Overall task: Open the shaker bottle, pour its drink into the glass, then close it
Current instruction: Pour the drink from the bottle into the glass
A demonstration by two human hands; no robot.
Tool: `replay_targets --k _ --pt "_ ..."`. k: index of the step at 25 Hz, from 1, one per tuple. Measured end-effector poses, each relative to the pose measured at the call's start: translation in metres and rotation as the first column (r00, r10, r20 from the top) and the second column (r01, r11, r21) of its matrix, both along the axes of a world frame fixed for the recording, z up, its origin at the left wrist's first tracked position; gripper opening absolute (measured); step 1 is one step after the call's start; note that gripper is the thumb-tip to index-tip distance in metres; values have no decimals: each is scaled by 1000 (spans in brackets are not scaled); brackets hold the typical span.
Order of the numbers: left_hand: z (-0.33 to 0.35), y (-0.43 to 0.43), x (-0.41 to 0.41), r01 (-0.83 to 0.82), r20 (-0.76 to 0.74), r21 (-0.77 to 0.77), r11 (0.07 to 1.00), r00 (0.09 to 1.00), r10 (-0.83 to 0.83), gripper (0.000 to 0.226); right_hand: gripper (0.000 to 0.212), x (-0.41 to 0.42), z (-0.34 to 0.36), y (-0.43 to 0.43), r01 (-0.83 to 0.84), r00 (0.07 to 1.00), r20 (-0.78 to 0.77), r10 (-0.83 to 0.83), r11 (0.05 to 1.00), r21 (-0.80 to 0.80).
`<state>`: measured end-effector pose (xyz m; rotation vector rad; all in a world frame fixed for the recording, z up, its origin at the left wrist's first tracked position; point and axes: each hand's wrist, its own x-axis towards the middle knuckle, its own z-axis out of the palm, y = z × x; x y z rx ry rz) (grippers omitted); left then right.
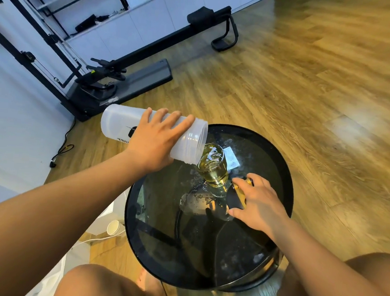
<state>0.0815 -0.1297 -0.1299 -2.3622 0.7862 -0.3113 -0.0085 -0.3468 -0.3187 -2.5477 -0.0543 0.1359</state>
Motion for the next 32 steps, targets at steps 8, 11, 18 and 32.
replay_targets --k 8,11,18,32 --pt "-1 0 1 -78 -46 -115 990 996 73 98 86 -1 0 1 7 1000 -2 -7 1000 5" --pt "0 1 1 -122 -70 -174 977 991 111 99 86 1 -2 1 10 1000 -6 -10 1000 5" --pt "-3 2 -1 -99 -85 -146 984 993 87 100 88 2 -5 1 16 1000 4 -16 1000 6" --pt "-4 0 -3 -122 -109 -205 971 989 101 101 88 1 -5 1 17 1000 11 -17 1000 5"
